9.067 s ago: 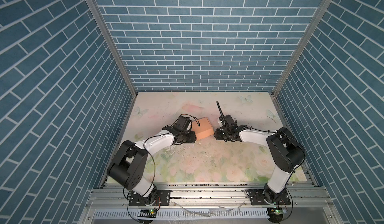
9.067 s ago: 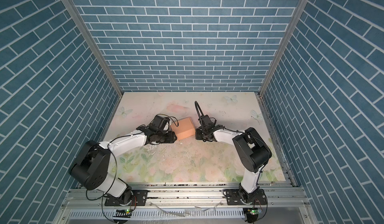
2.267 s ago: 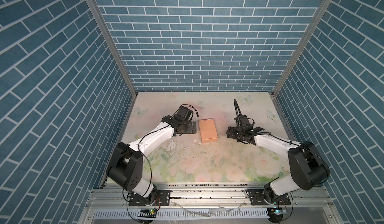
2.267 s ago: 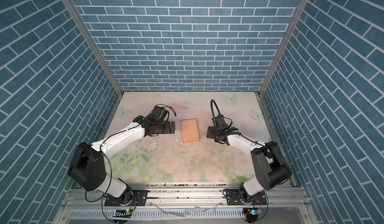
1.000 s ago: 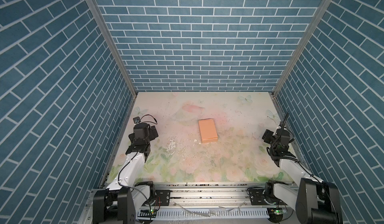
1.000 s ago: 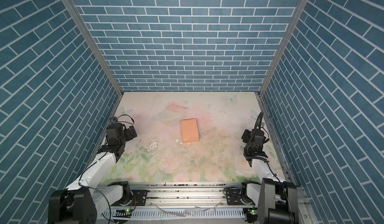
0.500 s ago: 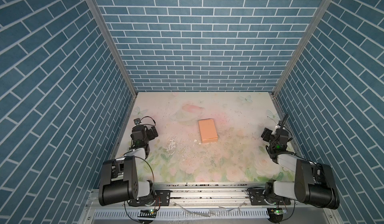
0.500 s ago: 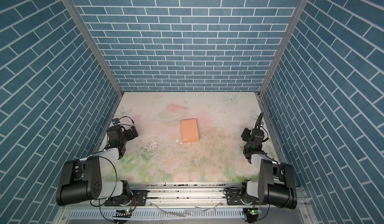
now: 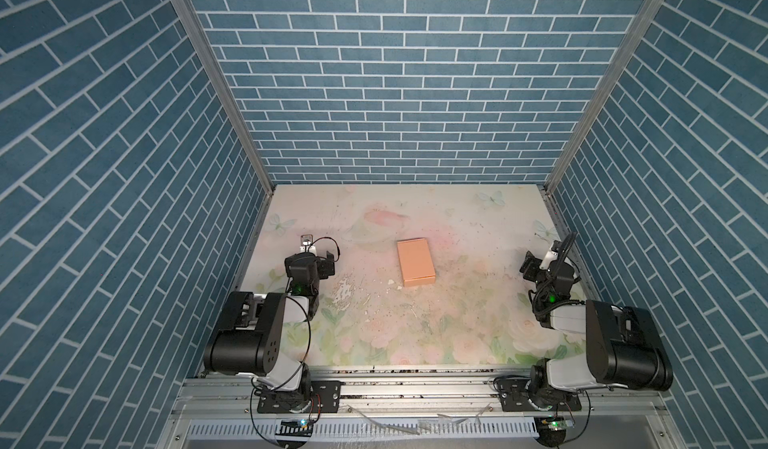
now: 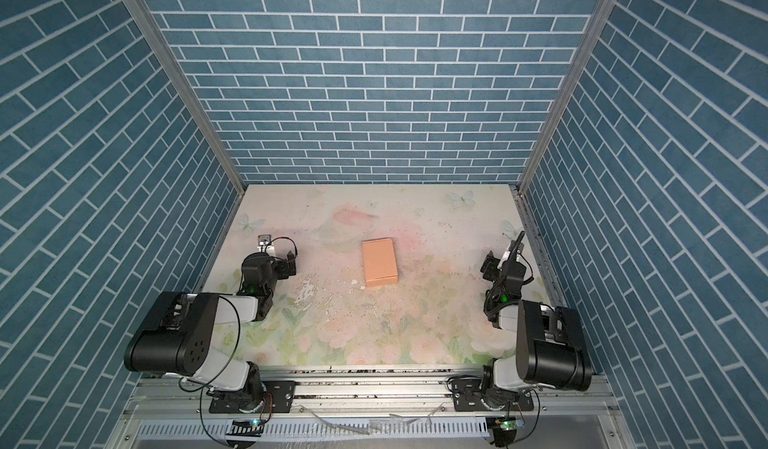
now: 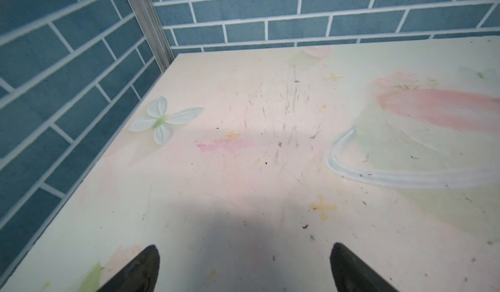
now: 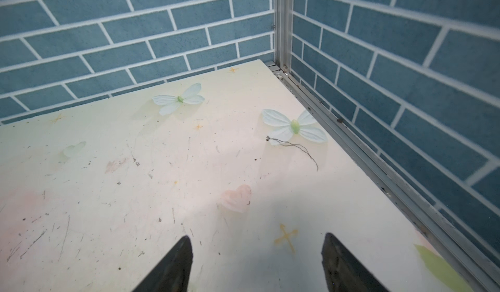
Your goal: Fold the paper box
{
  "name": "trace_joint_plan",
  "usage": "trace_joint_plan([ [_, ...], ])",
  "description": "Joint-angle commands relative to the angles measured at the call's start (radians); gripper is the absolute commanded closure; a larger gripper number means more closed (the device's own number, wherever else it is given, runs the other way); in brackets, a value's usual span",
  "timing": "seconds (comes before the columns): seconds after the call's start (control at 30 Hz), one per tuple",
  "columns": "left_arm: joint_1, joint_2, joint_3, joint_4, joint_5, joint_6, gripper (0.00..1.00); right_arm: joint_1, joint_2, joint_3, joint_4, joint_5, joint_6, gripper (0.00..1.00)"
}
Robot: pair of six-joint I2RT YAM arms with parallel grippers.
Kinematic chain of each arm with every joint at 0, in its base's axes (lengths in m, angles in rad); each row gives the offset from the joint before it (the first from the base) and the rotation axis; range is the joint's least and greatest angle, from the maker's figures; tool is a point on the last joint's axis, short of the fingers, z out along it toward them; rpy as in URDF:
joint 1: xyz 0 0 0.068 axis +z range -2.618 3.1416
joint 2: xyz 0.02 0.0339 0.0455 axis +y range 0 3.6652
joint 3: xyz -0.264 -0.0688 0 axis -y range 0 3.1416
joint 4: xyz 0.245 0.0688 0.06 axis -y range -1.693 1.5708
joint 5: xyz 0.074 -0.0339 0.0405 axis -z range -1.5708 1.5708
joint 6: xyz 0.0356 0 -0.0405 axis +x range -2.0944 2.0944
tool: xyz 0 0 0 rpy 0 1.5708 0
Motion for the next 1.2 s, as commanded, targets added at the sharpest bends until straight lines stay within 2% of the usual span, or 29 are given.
trace_joint_plan([
  [0.0,0.001,0.001,-0.001,0.056,-0.038,0.018,0.00,0.041,0.020,0.009,0.025,0.010,-0.093,0.24],
  [0.07,0.002,0.001,-0.001,0.056,-0.038,0.018,0.00,0.045,0.044,0.017,0.055,0.005,-0.099,0.24],
  [0.1,0.001,0.000,-0.002,0.054,-0.038,0.019,0.00,0.045,0.033,0.032,0.000,0.007,-0.097,0.25],
  [0.13,0.001,0.001,-0.001,0.054,-0.039,0.019,0.00,0.046,0.051,0.045,0.018,0.007,-0.097,0.25],
  [0.2,0.001,0.001,-0.001,0.054,-0.040,0.019,0.01,0.044,0.048,0.105,-0.119,0.020,-0.089,0.25],
  [0.3,0.001,0.001,-0.001,0.056,-0.039,0.020,0.00,0.046,0.046,0.106,-0.116,0.010,-0.089,0.23],
  [0.37,0.000,0.001,-0.002,0.056,-0.039,0.019,0.01,0.045,0.047,0.105,-0.112,0.008,-0.089,0.01],
  [1.17,-0.003,0.002,-0.002,0.057,-0.045,0.023,0.00,0.046,0.043,0.100,-0.110,0.002,-0.095,0.01],
])
